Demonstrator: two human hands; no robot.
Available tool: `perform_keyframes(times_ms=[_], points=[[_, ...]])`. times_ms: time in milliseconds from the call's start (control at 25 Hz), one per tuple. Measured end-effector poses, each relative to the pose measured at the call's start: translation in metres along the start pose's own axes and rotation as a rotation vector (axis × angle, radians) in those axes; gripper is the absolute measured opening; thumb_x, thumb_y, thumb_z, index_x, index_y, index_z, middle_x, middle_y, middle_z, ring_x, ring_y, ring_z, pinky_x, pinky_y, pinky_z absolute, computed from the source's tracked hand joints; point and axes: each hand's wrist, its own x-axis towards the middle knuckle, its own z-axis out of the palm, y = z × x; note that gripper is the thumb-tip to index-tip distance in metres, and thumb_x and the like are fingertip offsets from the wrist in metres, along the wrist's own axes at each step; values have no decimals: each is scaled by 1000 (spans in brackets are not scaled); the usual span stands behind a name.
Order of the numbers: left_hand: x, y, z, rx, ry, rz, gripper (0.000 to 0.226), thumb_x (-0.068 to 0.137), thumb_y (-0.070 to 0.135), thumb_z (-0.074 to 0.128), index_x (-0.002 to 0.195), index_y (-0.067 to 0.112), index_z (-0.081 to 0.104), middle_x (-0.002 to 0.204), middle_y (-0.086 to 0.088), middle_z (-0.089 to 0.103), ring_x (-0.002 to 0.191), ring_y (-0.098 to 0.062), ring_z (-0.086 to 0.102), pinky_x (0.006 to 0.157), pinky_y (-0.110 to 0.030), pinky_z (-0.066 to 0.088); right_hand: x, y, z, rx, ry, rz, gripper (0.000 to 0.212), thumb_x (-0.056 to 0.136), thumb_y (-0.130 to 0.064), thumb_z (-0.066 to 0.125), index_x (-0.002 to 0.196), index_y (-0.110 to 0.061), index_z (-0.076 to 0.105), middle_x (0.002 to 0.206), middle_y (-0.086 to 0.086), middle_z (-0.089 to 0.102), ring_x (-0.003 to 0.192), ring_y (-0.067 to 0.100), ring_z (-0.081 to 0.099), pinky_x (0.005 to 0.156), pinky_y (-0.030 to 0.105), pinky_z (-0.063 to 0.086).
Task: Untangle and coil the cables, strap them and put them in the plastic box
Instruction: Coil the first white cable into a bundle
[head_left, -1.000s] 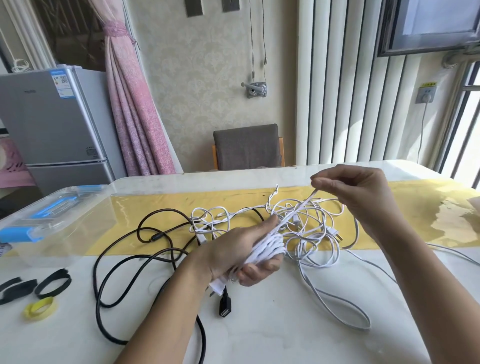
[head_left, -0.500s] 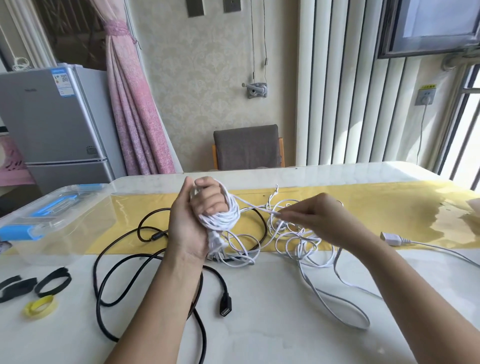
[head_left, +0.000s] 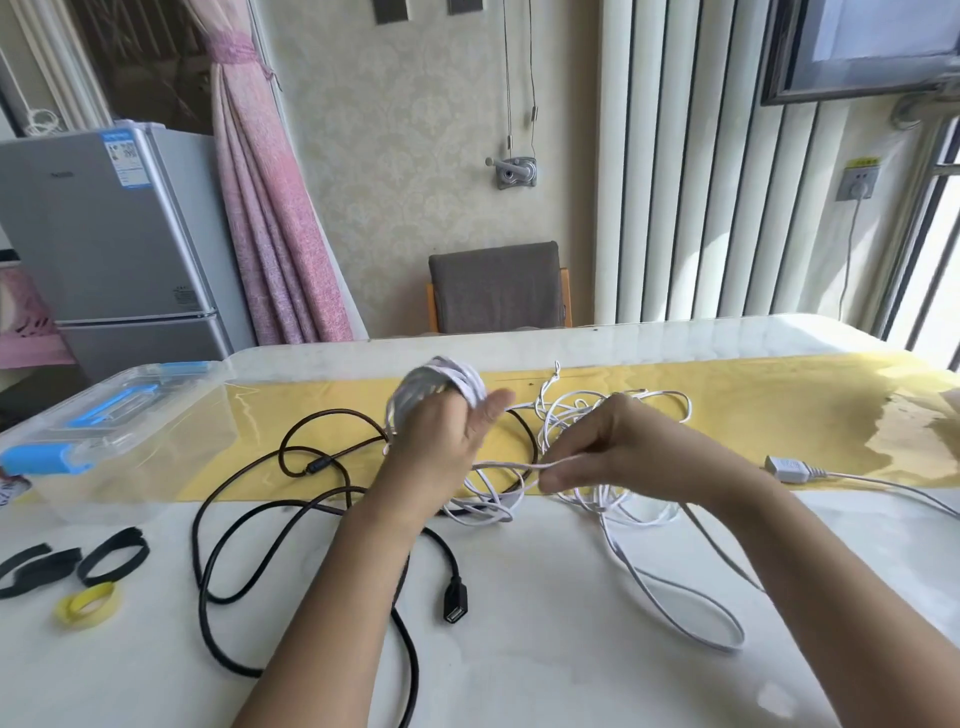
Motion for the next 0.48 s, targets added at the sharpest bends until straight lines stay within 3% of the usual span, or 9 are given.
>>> perform_keyframes(times_ms=[80,120,200,320,400,480], points=[[-4,10,12,109,-144,74,66,90,65,28,52,12,38,47,-5,37,47,-22,37,54,-36,33,-6,-1,-15,93,84,-36,20,66,-46,80,71,-27,77,62,12,49,58,17,33,52,28,27],[-6,17,15,51,-210,65,67,90,65,30,53,10,40,48,-2,34,47,-19,34,52,-34,33,-10,-1,-22,151,145,-71,29,62,-51,80,72,-24,77,64,18,50,57,19,31,50,28,26],[-9,26,18,-313,-326,-79,75,90,68,31,62,2,51,46,-2,37,43,-18,36,47,-26,35,-16,0,-32,290,276,-133,38,57,-53,81,73,-18,78,67,16,58,53,15,32,45,21,28],[-13,46,10,-761,-614,-364,68,86,68,23,74,8,54,45,-2,43,41,-16,41,45,-23,32,-19,0,-38,422,418,-146,21,65,-38,74,69,-18,78,68,3,68,48,7,34,44,17,29],[-17,57,2,-873,-857,-400,67,80,70,18,72,12,52,44,1,39,38,-12,36,43,-22,29,-16,3,-38,428,497,-109,16,69,-30,70,68,-16,77,61,-4,66,46,7,34,44,17,29],[-21,60,-5,-952,-1038,-380,54,82,66,38,66,16,50,43,4,33,35,-8,28,39,-18,27,-12,8,-36,414,556,-81,16,67,-30,72,68,-15,76,57,0,60,47,9,32,44,18,30]])
